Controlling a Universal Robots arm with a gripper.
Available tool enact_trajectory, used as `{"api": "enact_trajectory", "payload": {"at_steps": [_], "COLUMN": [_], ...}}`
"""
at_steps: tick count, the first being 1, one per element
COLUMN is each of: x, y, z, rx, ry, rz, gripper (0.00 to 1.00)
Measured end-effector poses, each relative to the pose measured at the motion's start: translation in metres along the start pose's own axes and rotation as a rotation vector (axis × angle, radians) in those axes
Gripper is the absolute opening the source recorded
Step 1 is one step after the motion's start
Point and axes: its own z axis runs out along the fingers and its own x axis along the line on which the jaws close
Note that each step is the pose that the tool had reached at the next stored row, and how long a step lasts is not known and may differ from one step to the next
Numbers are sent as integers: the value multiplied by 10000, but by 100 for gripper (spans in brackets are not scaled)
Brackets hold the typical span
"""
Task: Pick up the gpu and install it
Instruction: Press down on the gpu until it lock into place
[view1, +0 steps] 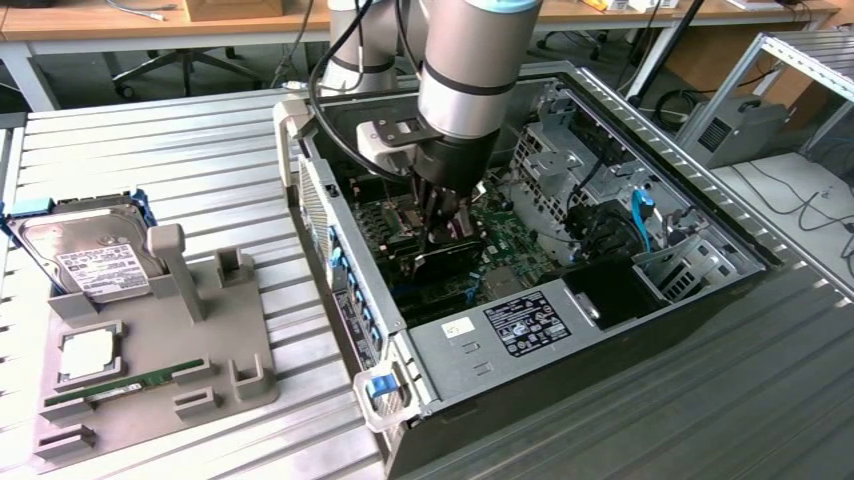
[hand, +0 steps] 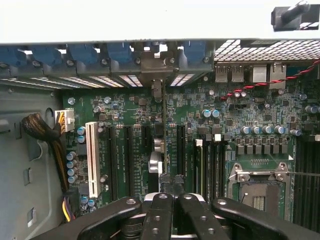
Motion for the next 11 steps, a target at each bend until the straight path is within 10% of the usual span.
{"api": "enact_trajectory", "payload": {"at_steps": [11], "x": [1], "y": [17], "z": [14], "rx": [-1], "ry": [2], "rz": [0], "gripper": [11]}}
